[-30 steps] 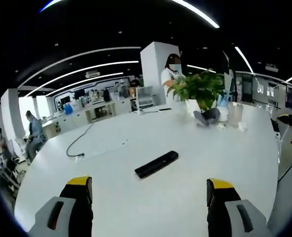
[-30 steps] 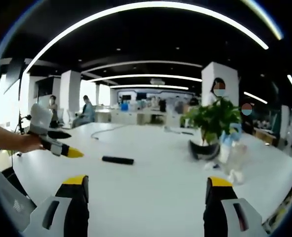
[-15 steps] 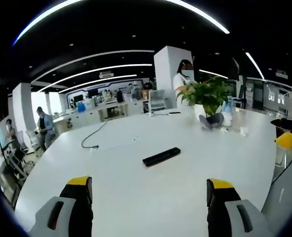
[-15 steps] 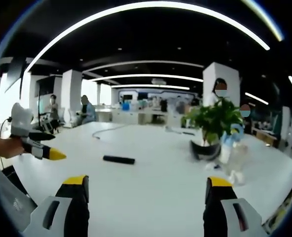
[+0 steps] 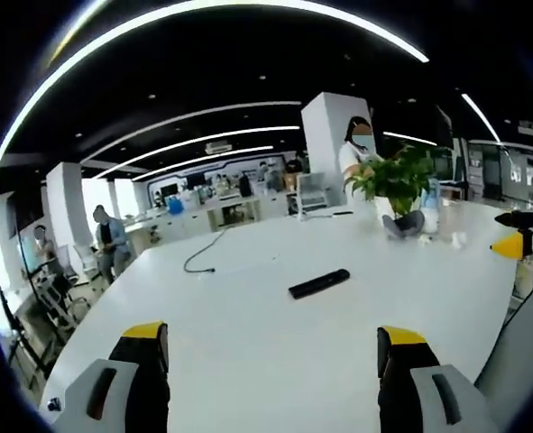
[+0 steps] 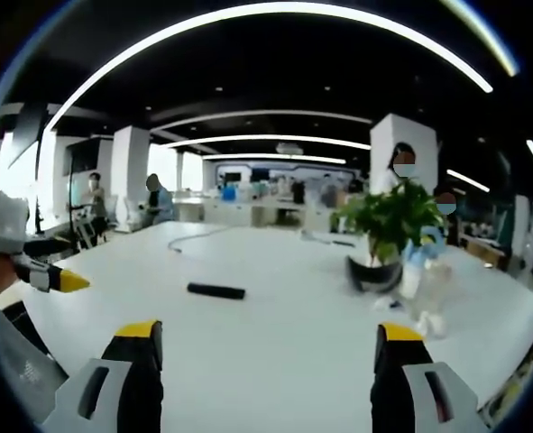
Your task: Press the specified remote control buttons in sequence, fully releasing each button before pressing the next.
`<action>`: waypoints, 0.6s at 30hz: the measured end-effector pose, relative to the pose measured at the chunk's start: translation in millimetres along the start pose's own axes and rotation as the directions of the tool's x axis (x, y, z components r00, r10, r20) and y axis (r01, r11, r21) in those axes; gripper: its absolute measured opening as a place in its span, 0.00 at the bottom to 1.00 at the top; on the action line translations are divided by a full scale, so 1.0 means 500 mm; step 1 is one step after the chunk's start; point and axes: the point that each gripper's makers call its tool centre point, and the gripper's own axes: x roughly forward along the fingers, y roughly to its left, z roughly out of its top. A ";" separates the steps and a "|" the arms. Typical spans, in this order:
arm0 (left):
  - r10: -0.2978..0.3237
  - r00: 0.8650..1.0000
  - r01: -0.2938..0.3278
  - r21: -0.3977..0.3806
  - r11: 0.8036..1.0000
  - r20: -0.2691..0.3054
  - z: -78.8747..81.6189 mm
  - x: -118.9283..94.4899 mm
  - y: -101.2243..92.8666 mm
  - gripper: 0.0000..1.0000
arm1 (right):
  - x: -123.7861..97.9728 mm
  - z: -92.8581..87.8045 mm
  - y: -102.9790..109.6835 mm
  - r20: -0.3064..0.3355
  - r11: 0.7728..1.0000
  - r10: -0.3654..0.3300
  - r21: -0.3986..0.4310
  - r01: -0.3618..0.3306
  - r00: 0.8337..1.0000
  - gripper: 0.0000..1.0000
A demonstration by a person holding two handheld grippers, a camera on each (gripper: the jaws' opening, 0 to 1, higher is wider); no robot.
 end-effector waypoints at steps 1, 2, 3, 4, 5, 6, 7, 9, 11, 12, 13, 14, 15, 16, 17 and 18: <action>0.002 1.000 -0.002 0.002 1.000 0.007 -0.002 -0.008 -0.002 1.00 | 0.000 -0.001 0.001 -0.002 1.000 0.001 -0.001 -0.002 1.000 0.97; 0.002 1.000 -0.002 -0.001 1.000 0.008 -0.006 -0.012 -0.003 1.00 | 0.000 -0.001 0.001 -0.002 1.000 0.002 -0.002 -0.002 1.000 0.97; -0.007 1.000 0.007 0.000 1.000 0.006 -0.014 -0.017 -0.009 1.00 | 0.000 -0.001 0.002 -0.003 1.000 0.004 -0.003 -0.004 1.000 0.97; -0.005 1.000 0.005 0.012 1.000 0.003 -0.021 -0.018 -0.011 1.00 | 0.001 -0.002 0.003 -0.006 1.000 0.004 -0.004 -0.004 1.000 0.97; 0.004 1.000 -0.004 0.025 1.000 -0.011 -0.032 -0.021 -0.010 1.00 | 0.001 -0.003 0.003 -0.009 1.000 0.005 -0.005 -0.005 1.000 0.97; 0.004 1.000 -0.004 0.023 1.000 -0.011 -0.035 -0.022 -0.011 1.00 | 0.001 -0.004 0.003 -0.011 1.000 0.005 -0.006 -0.005 1.000 0.97; 0.006 1.000 -0.005 0.022 1.000 -0.010 -0.036 -0.024 -0.011 1.00 | 0.001 -0.004 0.003 -0.011 1.000 0.006 -0.005 -0.006 1.000 0.97; 0.017 1.000 -0.017 0.028 0.999 -0.012 -0.035 -0.027 -0.007 1.00 | 0.001 -0.006 0.003 -0.015 1.000 0.005 -0.005 -0.005 1.000 0.96; 0.026 1.000 -0.026 -0.005 1.000 -0.016 -0.031 -0.028 -0.003 1.00 | 0.002 -0.010 0.003 -0.026 1.000 0.005 -0.006 -0.005 1.000 0.96; 0.042 0.999 -0.041 -0.064 0.997 0.007 -0.025 -0.028 -0.001 1.00 | 0.002 -0.011 0.004 -0.028 1.000 0.007 -0.008 -0.007 1.000 0.96; 0.044 0.999 -0.043 -0.088 0.995 0.010 -0.027 -0.027 -0.002 1.00 | 0.002 -0.011 0.005 -0.029 1.000 0.008 -0.011 -0.008 1.000 0.96; 0.038 0.999 -0.037 -0.071 0.997 0.011 -0.032 -0.027 -0.002 1.00 | 0.002 -0.012 0.006 -0.030 1.000 0.009 -0.014 -0.009 0.999 0.96; 0.038 0.999 -0.038 -0.047 0.998 0.006 -0.035 -0.026 -0.001 1.00 | 0.003 -0.013 0.007 -0.033 1.000 0.010 -0.014 -0.011 0.999 0.96; 0.045 0.999 -0.045 -0.017 0.999 -0.009 -0.039 -0.027 0.004 1.00 | 0.003 -0.014 0.007 -0.037 1.000 0.011 -0.015 -0.011 0.999 0.96; 0.050 0.999 -0.050 -0.026 0.998 -0.002 -0.037 -0.028 0.005 1.00 | 0.004 -0.015 0.007 -0.040 1.000 0.010 -0.017 -0.010 0.999 0.96; 0.048 0.999 -0.047 -0.034 0.998 0.006 -0.035 -0.030 0.005 0.98 | 0.004 -0.015 0.007 -0.041 1.000 0.009 -0.018 -0.010 0.999 0.96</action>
